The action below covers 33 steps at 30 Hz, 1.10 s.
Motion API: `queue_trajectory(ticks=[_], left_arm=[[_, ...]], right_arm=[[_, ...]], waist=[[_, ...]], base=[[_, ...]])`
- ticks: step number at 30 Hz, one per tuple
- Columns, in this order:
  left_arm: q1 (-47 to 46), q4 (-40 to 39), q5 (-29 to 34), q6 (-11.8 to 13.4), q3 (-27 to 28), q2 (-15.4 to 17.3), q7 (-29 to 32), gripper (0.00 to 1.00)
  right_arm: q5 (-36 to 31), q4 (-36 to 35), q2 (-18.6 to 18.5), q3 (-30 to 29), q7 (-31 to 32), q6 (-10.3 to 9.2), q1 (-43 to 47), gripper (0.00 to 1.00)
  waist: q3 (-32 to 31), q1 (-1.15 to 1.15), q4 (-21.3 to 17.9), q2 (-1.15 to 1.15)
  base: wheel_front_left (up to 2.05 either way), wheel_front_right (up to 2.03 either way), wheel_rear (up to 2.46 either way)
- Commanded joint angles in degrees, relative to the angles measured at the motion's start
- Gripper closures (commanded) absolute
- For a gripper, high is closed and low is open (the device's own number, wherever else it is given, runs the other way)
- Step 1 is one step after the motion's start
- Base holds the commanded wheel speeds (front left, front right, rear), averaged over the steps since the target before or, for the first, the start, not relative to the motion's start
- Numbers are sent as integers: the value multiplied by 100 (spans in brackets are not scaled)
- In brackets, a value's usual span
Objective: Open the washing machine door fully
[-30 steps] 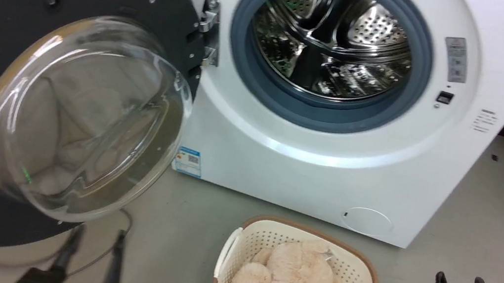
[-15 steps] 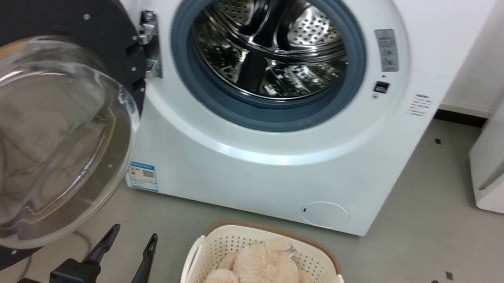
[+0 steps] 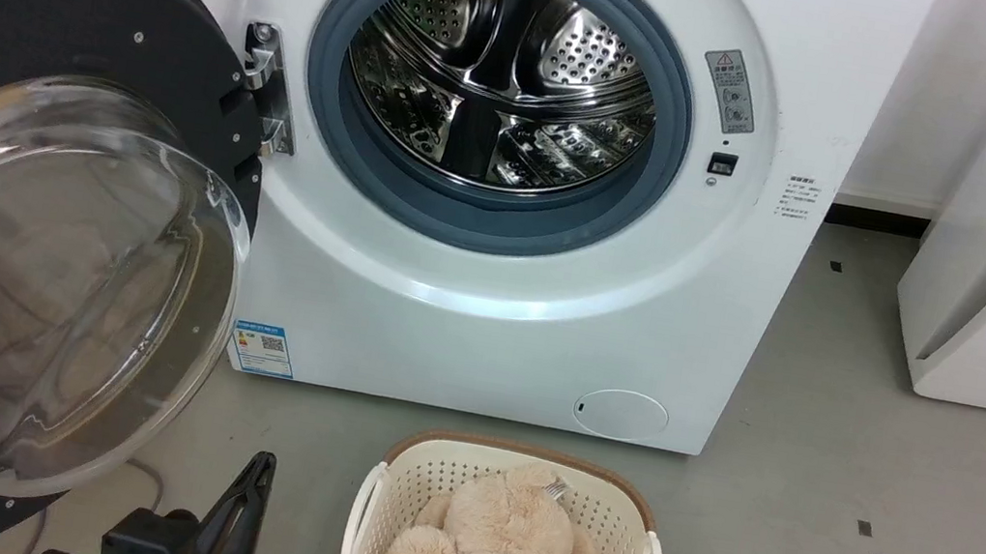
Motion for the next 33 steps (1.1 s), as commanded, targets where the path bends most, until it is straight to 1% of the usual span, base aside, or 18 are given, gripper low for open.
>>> queue_trajectory(ticks=[1,33], left_arm=[[-29,0,71,-38,56,-31,38,100],[-183,-4,556,-279,539,-392,285,100]], right_arm=[[-44,31,1,18,-16,0,-63,100],[-315,321,6,162,-111,1,-438,100]], waist=[[3,0,-3,0],[75,0,-86,0]], base=[[0,0,0],[0,0,0]])
